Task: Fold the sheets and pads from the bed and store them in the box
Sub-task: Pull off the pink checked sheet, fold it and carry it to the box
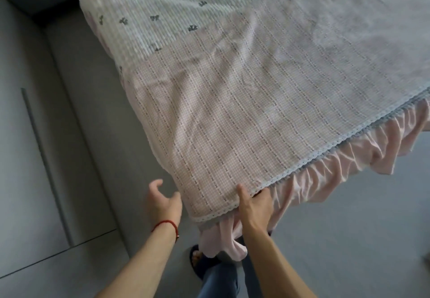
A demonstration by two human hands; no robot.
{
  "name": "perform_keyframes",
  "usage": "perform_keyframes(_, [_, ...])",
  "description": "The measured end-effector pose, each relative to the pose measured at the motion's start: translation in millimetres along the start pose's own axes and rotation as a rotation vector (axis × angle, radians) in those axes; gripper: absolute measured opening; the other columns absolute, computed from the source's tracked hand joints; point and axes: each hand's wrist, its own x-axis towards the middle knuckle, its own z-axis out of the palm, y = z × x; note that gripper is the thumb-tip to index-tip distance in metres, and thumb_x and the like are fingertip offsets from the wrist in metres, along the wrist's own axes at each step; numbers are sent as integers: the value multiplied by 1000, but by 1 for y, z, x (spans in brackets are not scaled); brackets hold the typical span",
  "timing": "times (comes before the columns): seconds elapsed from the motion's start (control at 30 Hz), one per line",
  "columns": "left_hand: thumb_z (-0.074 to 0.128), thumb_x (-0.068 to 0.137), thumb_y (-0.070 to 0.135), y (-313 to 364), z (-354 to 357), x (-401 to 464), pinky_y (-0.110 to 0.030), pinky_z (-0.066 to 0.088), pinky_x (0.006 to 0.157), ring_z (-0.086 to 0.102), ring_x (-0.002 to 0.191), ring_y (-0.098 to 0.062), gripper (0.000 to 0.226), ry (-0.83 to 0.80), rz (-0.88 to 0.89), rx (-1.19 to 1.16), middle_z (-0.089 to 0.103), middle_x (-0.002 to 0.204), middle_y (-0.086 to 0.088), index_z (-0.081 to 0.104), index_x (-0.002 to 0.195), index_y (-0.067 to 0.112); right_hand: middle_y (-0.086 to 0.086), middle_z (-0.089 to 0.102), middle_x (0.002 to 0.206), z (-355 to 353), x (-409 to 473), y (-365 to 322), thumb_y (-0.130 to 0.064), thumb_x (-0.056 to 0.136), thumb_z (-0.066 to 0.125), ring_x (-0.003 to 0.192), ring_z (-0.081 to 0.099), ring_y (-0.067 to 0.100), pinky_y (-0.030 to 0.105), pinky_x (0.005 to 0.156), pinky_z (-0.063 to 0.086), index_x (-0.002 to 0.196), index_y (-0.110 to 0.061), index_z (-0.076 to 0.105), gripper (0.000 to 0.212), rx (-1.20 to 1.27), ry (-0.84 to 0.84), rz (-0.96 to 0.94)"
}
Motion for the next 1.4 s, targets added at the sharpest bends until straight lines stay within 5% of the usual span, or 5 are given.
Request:
perform_keyframes(0.07, [70,80,6,49,6,-1,-43,37,114,44,133,-24,60,-82,446,154,47,142,-3,54,134,25,9,50,144,14,-9,1,-42,86,78,136,46,31,51,114,40,142,-7,42,75,27,88,71])
perform_keyframes(0.17, [63,91,17,120,29,24,-43,18,125,9,155,-28,73,-294,705,492,11,168,-1,33,155,38,15,50,146,24,-4,-7,-43,82,82,137,46,36,55,115,38,142,-3,39,83,87,141,207])
perform_keyframes(0.6, [58,96,53,198,72,109,-59,20,122,-6,153,-47,95,-603,517,1260,-22,167,-11,-15,156,48,27,49,144,26,47,-23,-30,80,86,132,50,45,48,111,41,141,7,30,91,-6,24,418])
perform_keyframes(1.17, [59,97,50,198,86,111,-55,33,112,20,140,-54,98,-567,671,1333,-15,161,-29,-15,159,31,28,55,126,55,60,-12,-29,71,93,114,57,46,43,90,46,127,7,40,85,-73,202,382])
perform_keyframes(1.4, [60,93,56,197,92,119,-52,32,115,38,134,-48,106,-496,759,1408,8,154,-36,-18,159,24,17,53,115,108,-7,-23,-24,84,80,105,54,38,50,88,48,117,-6,52,46,-178,659,167])
